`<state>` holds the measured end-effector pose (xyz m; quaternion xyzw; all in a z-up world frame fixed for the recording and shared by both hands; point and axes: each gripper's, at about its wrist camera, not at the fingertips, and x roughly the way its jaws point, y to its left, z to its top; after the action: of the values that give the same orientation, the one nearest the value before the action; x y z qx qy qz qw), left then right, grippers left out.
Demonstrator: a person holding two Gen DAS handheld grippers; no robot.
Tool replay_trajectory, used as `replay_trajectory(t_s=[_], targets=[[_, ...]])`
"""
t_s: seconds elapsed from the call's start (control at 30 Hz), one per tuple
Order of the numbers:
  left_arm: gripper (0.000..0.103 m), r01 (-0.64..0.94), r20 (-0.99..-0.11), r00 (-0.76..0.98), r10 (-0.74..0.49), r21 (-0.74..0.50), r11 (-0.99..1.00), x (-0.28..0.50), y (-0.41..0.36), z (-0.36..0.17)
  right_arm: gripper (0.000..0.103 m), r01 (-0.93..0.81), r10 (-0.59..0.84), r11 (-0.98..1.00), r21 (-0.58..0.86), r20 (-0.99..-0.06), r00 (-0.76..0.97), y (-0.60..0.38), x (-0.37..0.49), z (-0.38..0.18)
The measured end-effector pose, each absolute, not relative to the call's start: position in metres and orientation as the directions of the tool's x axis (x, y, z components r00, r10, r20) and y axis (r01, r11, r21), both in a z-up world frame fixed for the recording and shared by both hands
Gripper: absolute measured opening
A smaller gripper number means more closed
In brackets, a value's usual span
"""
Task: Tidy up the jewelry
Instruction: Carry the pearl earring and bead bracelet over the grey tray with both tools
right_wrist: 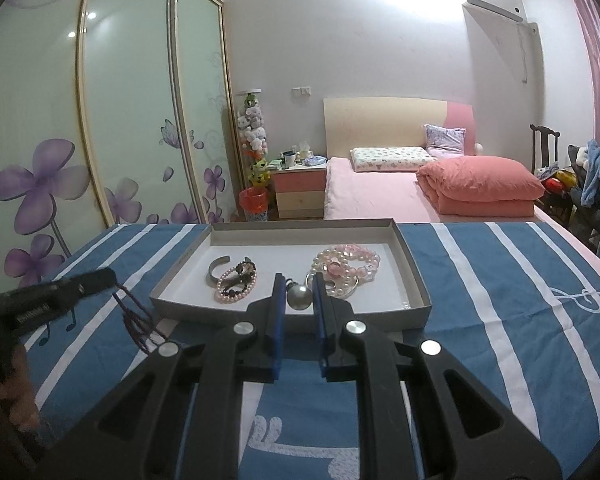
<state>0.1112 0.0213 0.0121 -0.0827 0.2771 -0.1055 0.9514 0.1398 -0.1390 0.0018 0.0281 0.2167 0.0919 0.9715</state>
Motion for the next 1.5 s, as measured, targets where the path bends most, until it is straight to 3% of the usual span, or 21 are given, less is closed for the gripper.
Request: replay_trajectory(t_s=[0.43,0.97,1.5], targets=[[0.005,0.197,-0.420,0.869,-0.261,-0.189,0.962,0.102,0.007,0.037,0.014,-0.155,0.174,0.984,0.085,-0.318,0.932,-0.136,0.130,0.018],[0.005,0.174,-0.317,0.929,-0.191,-0.082,0.981,0.122,-0.023,0.053,0.014,-0.101,0.109,0.994,0.052,-0.190,0.976,-0.129,0.155,0.034],[0.005,0.115,-0.318,0.939,-0.131,-0.068,0.991,0.150,-0.025,0.040,0.014,-0.084,0.092,0.995,0.046,-0.199,0.976,-0.129,0.200,0.028]])
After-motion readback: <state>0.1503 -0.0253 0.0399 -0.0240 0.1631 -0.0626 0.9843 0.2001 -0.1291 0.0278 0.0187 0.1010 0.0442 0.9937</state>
